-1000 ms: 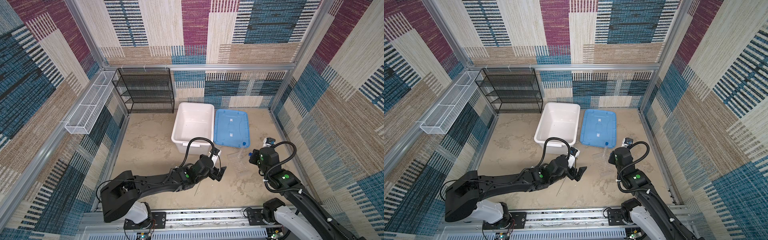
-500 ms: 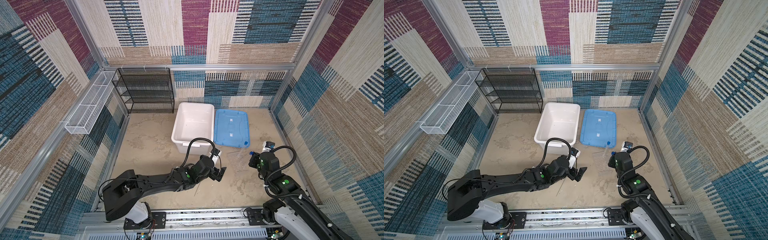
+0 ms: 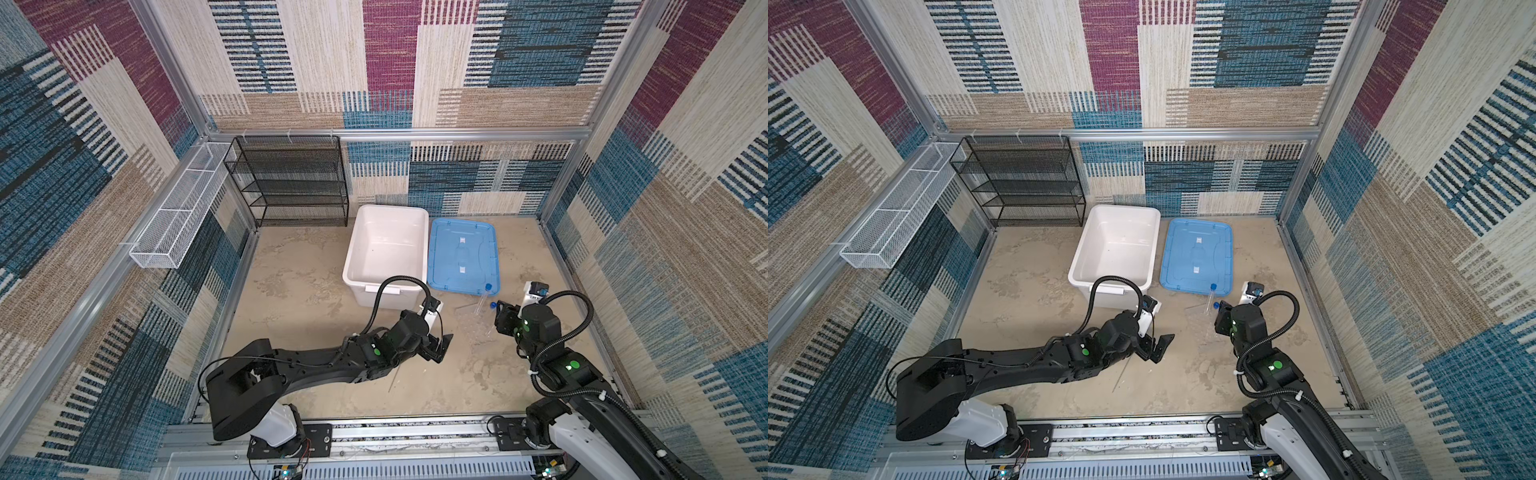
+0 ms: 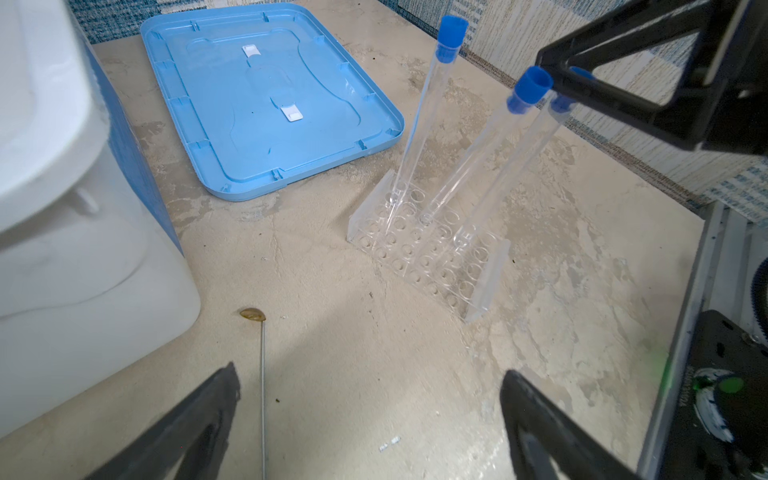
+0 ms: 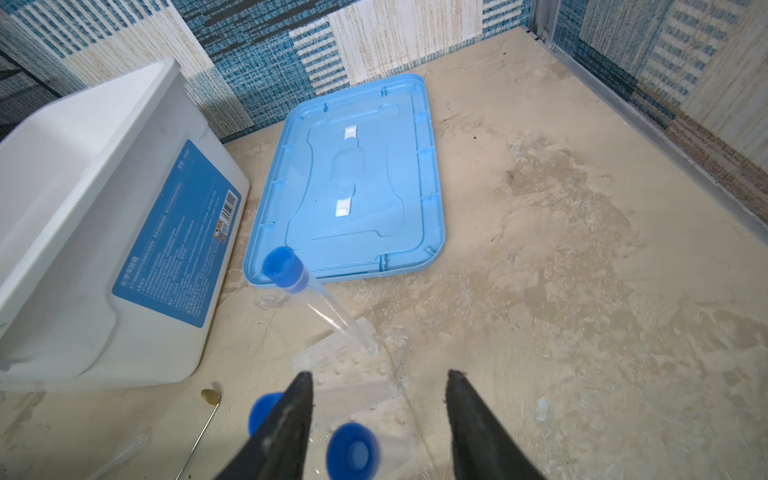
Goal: Organize the chemistry lab equipment
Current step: 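Open the right gripper and lift it away from the rack, then move the left gripper over the white tub while the right gripper nears the lid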
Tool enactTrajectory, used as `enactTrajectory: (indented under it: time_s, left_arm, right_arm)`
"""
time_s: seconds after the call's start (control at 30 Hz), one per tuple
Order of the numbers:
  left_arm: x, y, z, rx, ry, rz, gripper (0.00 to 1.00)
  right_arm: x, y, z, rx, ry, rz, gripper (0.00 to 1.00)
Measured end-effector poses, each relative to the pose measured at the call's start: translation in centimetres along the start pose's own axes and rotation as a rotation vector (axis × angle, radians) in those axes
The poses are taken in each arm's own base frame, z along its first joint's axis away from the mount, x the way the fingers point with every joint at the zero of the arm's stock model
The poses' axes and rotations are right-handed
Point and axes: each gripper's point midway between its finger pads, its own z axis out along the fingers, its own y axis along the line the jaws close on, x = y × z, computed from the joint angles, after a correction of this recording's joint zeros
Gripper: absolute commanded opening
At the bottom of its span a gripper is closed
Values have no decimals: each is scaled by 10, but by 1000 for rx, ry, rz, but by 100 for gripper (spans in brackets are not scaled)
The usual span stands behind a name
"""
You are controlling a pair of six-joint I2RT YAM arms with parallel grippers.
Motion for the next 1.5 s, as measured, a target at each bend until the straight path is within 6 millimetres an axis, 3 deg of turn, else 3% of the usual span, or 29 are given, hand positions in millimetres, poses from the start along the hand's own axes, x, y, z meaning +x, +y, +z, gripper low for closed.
enactTrajectory:
  time_s: [0.3, 0.37, 0.5, 0.53, 0.6, 0.7, 0.9, 1.03, 1.17, 1.27, 1.37, 1.5]
  left_arm:
    - [-4, -1, 0, 2, -6, -2, 99]
    - [-6, -2, 0, 3, -11, -3, 99]
    - [-9, -2, -1, 4, -15, -4, 99]
    - [-10, -2, -1, 3, -16, -3, 99]
    - [-14, 0, -5, -8, -14, -1, 99]
    - [-38, 6, -21, -18, -44, -13, 99]
    - [-128, 32, -86, -21, -207, -83, 100]
    - [-179, 95, -131, -125, -294, -164, 100]
    - [-194, 157, -148, -237, -256, -229, 100]
    - [-184, 198, -140, -294, -174, -286, 93]
    - [-153, 252, -122, -399, -66, -364, 89]
    - [-129, 284, -87, -426, 45, -416, 87]
  right_arm:
    - [-28, 12, -16, -59, -75, 53, 73]
    - [-35, 14, -20, -67, -88, 61, 78]
    - [-42, 22, -14, -59, -59, 34, 82]
    - [-43, 25, -11, -57, -41, 24, 98]
    - [-47, 29, -9, -51, -23, 3, 99]
    - [-64, 38, -13, -63, -24, -26, 99]
    - [-108, 72, -25, -161, -67, -91, 99]
    - [-128, 103, -19, -247, -69, -119, 99]
    - [-141, 136, -2, -335, -28, -127, 99]
    - [-146, 157, 7, -398, 3, -119, 99]
    - [-153, 171, 14, -428, 20, -112, 99]
    - [-157, 180, 24, -431, 44, -116, 99]
